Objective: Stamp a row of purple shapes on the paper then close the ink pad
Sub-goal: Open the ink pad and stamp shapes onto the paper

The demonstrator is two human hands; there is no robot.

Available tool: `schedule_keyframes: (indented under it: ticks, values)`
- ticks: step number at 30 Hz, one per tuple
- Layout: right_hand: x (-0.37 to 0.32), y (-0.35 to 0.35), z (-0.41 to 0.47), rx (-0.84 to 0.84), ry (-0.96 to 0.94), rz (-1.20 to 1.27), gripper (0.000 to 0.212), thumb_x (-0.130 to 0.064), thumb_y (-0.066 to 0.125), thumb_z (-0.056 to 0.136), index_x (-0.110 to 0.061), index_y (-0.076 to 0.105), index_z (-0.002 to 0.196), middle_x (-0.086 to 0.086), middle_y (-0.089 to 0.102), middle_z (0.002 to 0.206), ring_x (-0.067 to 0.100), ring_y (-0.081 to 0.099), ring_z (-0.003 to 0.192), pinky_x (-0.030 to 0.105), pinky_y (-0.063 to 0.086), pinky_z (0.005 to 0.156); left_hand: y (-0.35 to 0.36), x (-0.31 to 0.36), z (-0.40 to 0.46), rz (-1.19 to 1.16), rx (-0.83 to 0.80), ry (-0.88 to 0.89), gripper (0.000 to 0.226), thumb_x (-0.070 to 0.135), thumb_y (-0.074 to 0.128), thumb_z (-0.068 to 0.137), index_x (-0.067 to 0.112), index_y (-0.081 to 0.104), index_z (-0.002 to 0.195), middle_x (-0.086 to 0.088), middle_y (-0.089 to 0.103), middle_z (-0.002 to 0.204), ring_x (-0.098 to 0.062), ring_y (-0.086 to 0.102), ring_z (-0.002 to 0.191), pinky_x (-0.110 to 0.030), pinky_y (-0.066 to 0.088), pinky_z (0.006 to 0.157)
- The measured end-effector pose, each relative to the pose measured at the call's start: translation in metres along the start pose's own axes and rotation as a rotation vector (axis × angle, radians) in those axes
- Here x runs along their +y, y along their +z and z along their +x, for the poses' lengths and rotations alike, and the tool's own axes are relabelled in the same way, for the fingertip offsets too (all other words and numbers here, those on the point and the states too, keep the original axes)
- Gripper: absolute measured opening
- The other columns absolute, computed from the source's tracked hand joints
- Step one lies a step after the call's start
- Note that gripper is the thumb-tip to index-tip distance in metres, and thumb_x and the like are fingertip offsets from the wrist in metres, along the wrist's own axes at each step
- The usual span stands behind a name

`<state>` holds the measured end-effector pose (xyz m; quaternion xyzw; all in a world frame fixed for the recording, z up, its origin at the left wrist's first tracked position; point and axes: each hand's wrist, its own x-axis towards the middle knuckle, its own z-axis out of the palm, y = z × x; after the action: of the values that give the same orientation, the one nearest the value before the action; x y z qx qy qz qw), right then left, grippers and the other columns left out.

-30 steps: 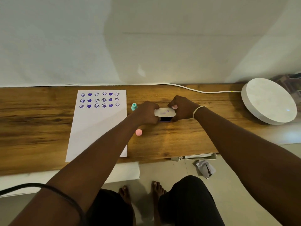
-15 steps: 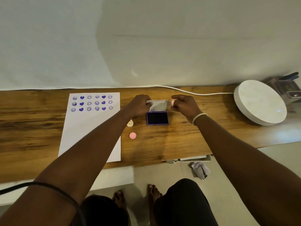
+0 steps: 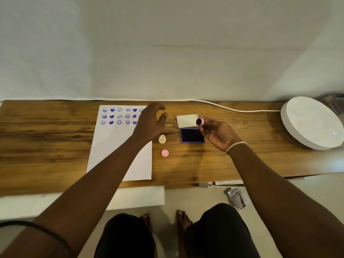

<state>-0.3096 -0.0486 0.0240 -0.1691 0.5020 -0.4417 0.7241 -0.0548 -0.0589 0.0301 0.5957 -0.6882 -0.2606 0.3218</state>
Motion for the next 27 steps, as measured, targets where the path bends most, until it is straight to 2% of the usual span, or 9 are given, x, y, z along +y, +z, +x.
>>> schedule_keyframes:
  ticks: [2,4,6,8,12,16,20,27]
  values:
    - [0.004,-0.004,0.006,0.089,-0.100,-0.364,0.026,-0.003,0.067,0.086,0.001,0.068,0.112,0.020,0.068,0.114,0.026,0.065,0.100,0.030,0.058,0.078,-0.013,-0.022,-0.017,0.061,0.067,-0.070,0.028,0.022,0.066,0.088,0.009,0.061,0.113,-0.007,0.064,0.116,-0.020,0.059,0.109,-0.023,0.042,0.090]
    - [0.015,0.013,0.011,0.150,-0.261,-0.862,0.026,-0.013,0.077,0.079,-0.005,0.071,0.104,0.018,0.072,0.102,0.025,0.067,0.090,0.037,0.057,0.080,-0.044,-0.051,-0.044,0.146,0.124,-0.171,0.034,0.024,0.071,0.084,0.008,0.062,0.113,-0.010,0.064,0.117,-0.025,0.059,0.112,-0.032,0.045,0.096]
    - [0.021,0.010,0.014,0.246,-0.405,-1.284,0.022,-0.020,0.080,0.075,-0.009,0.073,0.092,0.011,0.072,0.089,0.024,0.066,0.083,0.031,0.050,0.077,-0.049,-0.071,-0.058,0.228,0.112,-0.235,0.040,0.028,0.074,0.081,0.007,0.062,0.112,-0.012,0.062,0.118,-0.030,0.057,0.115,-0.038,0.045,0.097]
    - [0.029,0.016,0.013,0.263,-0.465,-1.462,0.014,-0.017,0.076,0.077,-0.008,0.072,0.087,0.012,0.072,0.089,0.027,0.065,0.086,0.026,0.044,0.074,-0.060,-0.083,-0.071,0.304,0.054,-0.333,0.046,0.034,0.075,0.079,0.007,0.062,0.114,-0.013,0.059,0.120,-0.031,0.056,0.116,-0.040,0.046,0.094]
    - [0.035,0.033,0.012,0.247,-0.514,-1.568,0.008,-0.011,0.067,0.082,-0.006,0.072,0.086,0.017,0.072,0.089,0.034,0.064,0.086,0.030,0.044,0.072,-0.080,-0.101,-0.083,0.411,0.034,-0.451,0.062,0.051,0.072,0.075,0.011,0.057,0.119,-0.011,0.054,0.123,-0.031,0.054,0.116,-0.045,0.046,0.095]
    - [0.036,0.036,0.012,0.260,-0.506,-1.626,0.012,-0.011,0.061,0.085,-0.005,0.072,0.087,0.019,0.071,0.089,0.036,0.064,0.085,0.035,0.048,0.073,-0.085,-0.109,-0.088,0.455,-0.046,-0.584,0.077,0.060,0.071,0.071,0.013,0.048,0.128,-0.012,0.040,0.138,-0.034,0.036,0.132,-0.053,0.039,0.103]
    - [0.035,0.037,0.009,0.288,-0.493,-1.630,0.014,-0.010,0.060,0.086,-0.005,0.072,0.091,0.020,0.071,0.092,0.036,0.063,0.086,0.034,0.047,0.074,-0.077,-0.112,-0.092,0.511,-0.121,-0.597,0.085,0.068,0.068,0.068,0.015,0.044,0.131,-0.013,0.038,0.138,-0.035,0.034,0.132,-0.054,0.039,0.102]
    - [0.036,0.040,0.004,0.320,-0.471,-1.611,0.016,-0.010,0.060,0.087,-0.003,0.073,0.095,0.021,0.072,0.097,0.037,0.064,0.091,0.036,0.050,0.078,-0.057,-0.101,-0.099,0.532,-0.086,-0.577,0.084,0.070,0.065,0.069,0.015,0.045,0.128,-0.014,0.039,0.137,-0.036,0.033,0.133,-0.053,0.039,0.100]
